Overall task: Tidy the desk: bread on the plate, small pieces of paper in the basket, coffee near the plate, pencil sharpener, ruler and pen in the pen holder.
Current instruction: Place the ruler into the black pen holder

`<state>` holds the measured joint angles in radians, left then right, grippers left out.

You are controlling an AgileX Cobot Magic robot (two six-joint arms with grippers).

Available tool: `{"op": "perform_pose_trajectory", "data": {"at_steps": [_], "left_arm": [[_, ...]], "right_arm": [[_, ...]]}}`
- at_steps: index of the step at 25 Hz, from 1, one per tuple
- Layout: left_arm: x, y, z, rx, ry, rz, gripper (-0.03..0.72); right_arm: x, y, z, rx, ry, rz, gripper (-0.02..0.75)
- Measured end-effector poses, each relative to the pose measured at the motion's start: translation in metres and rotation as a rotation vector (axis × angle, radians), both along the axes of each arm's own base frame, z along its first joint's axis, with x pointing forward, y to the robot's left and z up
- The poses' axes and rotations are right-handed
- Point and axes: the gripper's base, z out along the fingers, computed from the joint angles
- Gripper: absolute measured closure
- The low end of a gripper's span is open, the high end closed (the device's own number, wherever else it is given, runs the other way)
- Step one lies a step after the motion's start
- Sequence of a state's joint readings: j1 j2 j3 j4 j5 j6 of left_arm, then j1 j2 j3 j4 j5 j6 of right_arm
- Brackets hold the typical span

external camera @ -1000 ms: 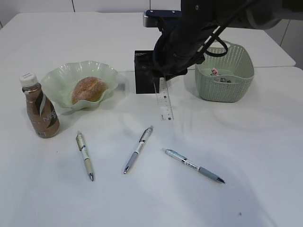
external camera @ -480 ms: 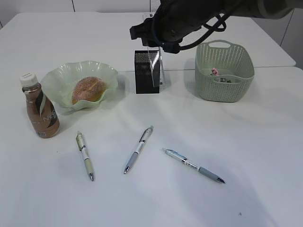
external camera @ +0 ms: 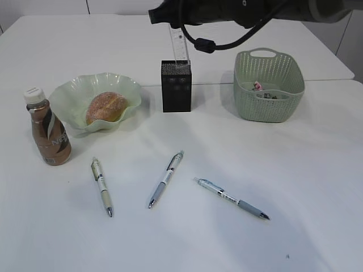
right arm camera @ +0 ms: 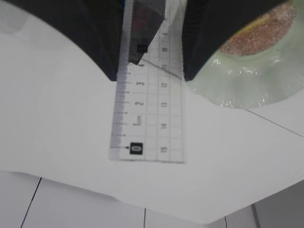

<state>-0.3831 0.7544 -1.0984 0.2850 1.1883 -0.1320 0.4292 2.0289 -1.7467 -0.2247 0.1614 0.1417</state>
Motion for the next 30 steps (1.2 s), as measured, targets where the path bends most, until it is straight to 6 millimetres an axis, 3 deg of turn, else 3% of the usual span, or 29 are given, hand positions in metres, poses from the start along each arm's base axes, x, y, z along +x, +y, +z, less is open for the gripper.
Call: {"op": "perform_pose_trajectory", "data": {"at_steps": [9, 15, 18, 19, 25, 30], "left_arm": [[0.0, 0.0, 0.0, -0.002, -0.006, -0.002, 0.287], [0.002, -0.001, 0.002, -0.007, -0.027, -0.007, 0.287], [0.001, -0.002, 0.002, -0.015, -0.024, -0.011, 0.287], [0.001, -0.002, 0.002, -0.019, -0.024, -0.013, 0.287], [0.001, -0.004, 0.002, -0.042, -0.024, -0.025, 0.287], [0.002, -0.006, 0.003, -0.056, -0.041, -0.034, 0.287]], "right_arm": [[0.013, -0.008, -0.004, 0.006, -0.097, 0.008, 0.436], [0.025, 0.0, -0.025, 0.016, -0.183, 0.058, 0.436], [0.025, 0.0, -0.025, 0.016, -0.183, 0.058, 0.436], [0.033, -0.003, -0.039, 0.035, -0.213, 0.064, 0.436], [0.043, -0.017, -0.044, 0.096, -0.261, 0.033, 0.436], [0.047, -0.017, -0.052, 0.124, -0.301, 0.045, 0.436]]}}
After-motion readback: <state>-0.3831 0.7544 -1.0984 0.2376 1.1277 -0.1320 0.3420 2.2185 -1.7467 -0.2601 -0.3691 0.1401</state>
